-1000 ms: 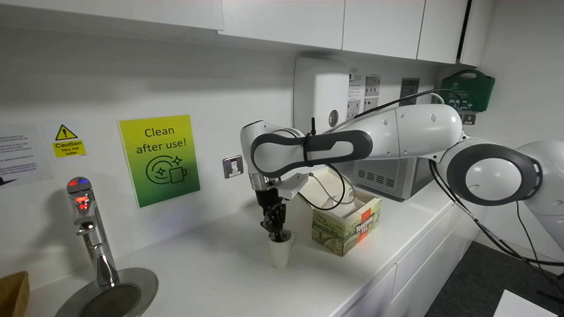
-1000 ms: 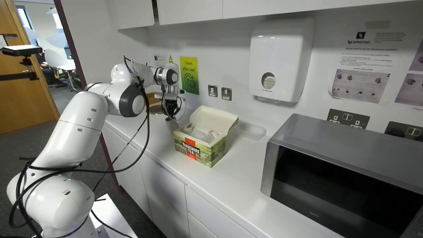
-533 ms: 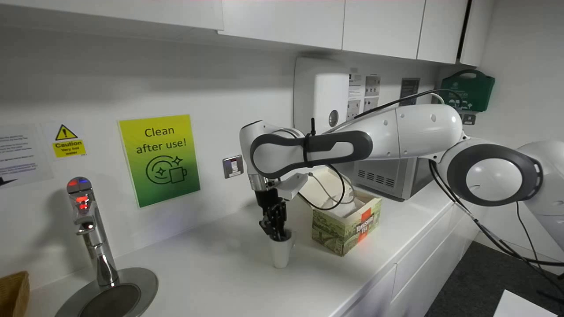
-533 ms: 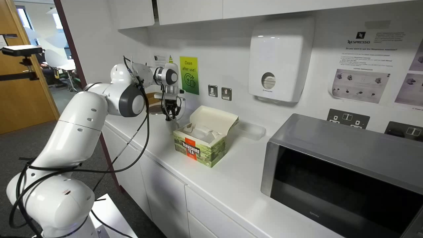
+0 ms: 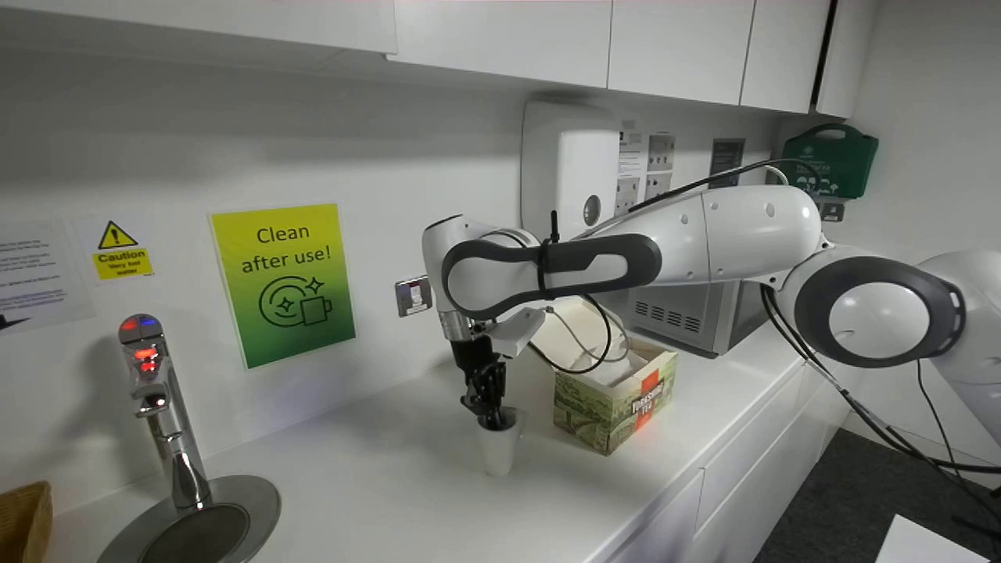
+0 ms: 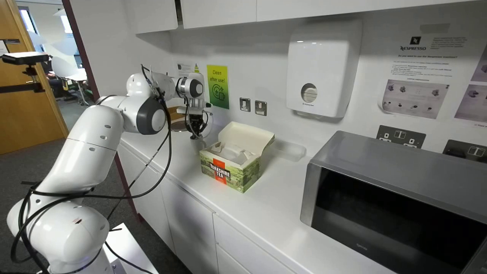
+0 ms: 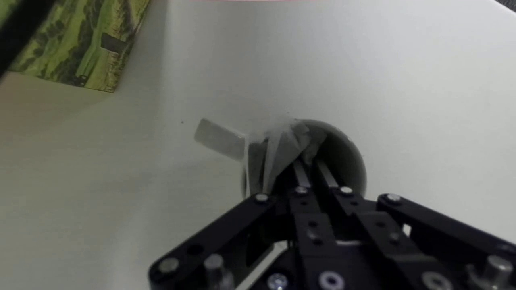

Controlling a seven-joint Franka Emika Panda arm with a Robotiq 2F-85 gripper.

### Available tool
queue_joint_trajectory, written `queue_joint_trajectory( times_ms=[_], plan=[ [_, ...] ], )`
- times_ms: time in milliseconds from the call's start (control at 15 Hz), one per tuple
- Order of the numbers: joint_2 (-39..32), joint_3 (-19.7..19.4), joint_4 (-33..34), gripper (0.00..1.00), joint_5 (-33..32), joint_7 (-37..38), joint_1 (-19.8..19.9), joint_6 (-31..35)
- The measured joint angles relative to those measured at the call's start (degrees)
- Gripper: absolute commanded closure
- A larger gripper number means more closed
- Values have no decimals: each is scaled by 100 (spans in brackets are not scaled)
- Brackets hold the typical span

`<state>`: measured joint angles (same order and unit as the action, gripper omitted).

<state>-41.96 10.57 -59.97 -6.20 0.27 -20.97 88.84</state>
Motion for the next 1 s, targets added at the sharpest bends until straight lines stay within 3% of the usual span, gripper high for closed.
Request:
queue_joint_trajectory(
  times_ms=[267, 533, 667, 733, 800, 933, 1000],
  plan=[
    [13, 0, 1, 98, -39, 0, -6, 0],
    [96, 0, 2, 87, -186, 11, -50, 1],
    [139, 0, 3, 64, -253, 13, -80, 1],
    [163, 0, 3, 66, -275, 13, -92, 1],
    [187, 0, 3, 89, -296, 13, -98, 1],
    [220, 0, 3, 81, -319, 13, -103, 1],
    [227, 0, 3, 84, -325, 13, -103, 1]
  ],
)
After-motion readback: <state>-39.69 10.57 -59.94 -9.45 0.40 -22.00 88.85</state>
